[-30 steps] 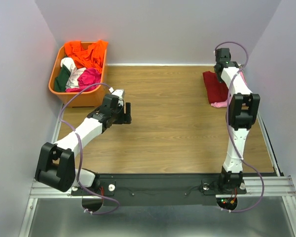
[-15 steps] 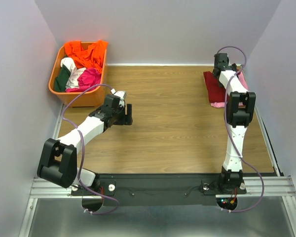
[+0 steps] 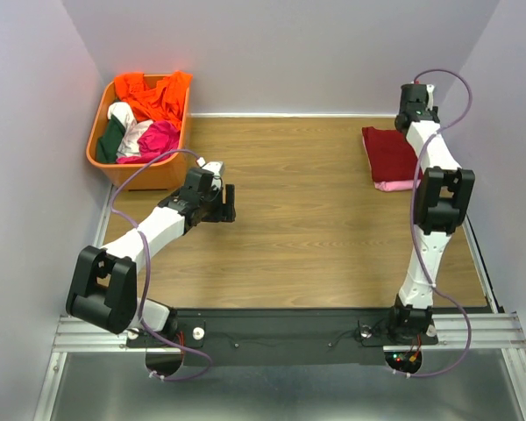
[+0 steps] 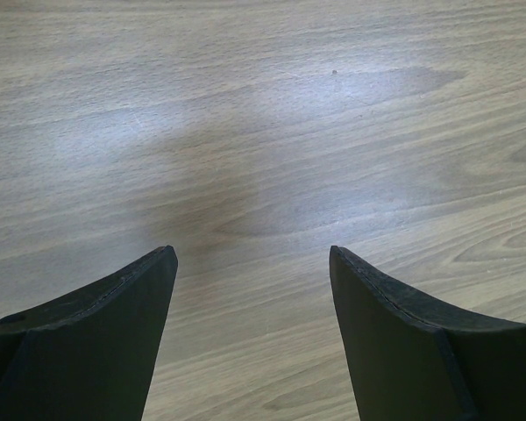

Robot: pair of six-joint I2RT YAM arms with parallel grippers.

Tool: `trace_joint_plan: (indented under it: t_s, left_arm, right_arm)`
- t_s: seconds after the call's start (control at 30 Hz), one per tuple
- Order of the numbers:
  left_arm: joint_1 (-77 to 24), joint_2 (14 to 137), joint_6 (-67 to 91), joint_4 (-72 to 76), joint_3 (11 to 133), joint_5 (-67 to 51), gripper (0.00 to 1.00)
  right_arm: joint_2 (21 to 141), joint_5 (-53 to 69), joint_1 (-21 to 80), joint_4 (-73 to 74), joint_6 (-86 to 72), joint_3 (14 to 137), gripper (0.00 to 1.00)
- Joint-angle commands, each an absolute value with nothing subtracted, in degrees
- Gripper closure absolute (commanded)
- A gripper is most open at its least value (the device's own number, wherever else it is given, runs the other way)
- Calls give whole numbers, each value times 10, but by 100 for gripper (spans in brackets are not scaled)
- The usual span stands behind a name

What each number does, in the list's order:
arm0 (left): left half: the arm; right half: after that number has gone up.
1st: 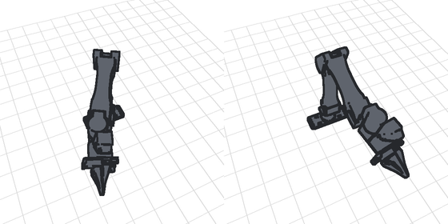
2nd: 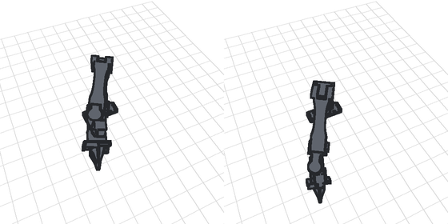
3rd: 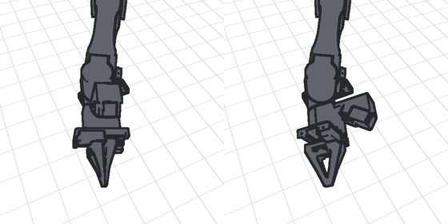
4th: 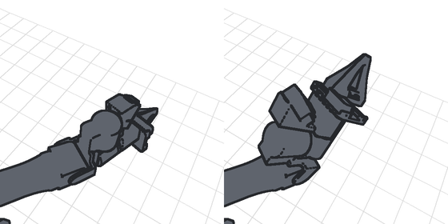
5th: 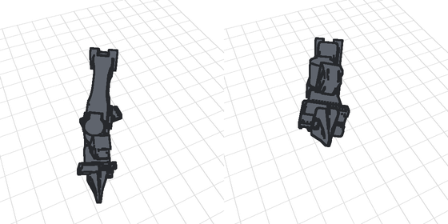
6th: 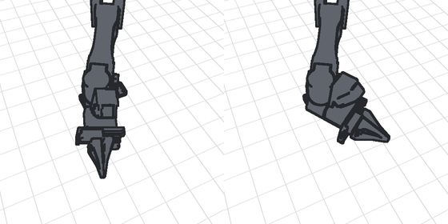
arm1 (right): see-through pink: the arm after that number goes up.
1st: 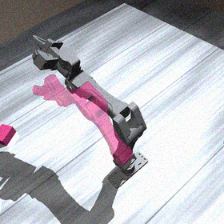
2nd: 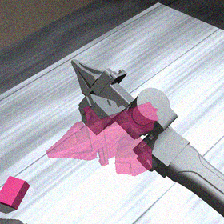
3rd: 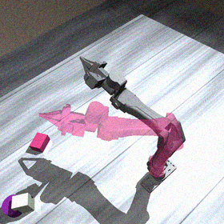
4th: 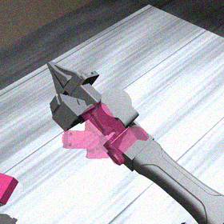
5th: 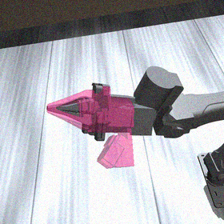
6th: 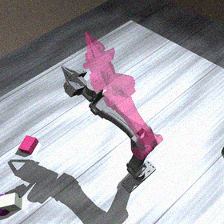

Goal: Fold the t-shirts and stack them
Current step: Neatly place the folded tshirt to the corner

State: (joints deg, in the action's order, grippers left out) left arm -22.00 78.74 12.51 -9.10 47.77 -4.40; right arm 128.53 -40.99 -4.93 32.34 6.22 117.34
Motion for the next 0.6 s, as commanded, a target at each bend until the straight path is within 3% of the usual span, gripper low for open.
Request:
trace_joint_plan:
  t_s: [0.0,0.2,0.4,0.43,0.57]
  left_arm:
    - [-215,776,121,-80,501,-43,18]
    - [-215,773,120,-81,501,-35,18]
    - [-215,764,118,-74,501,-41,18]
    - [-215,752,118,-70,498,-45,18]
    - [-215,714,114,-65,499,-19,16]
  right_arm:
    - [1237,-296,-78,301,-40,1120,57]
    - [1237,-185,-152,290,-140,1042,59]
    - [1229,-133,-176,282,-151,1047,58]
    - [1200,-121,-176,282,-153,1043,47]
    - [1084,-105,-176,283,-178,993,26]
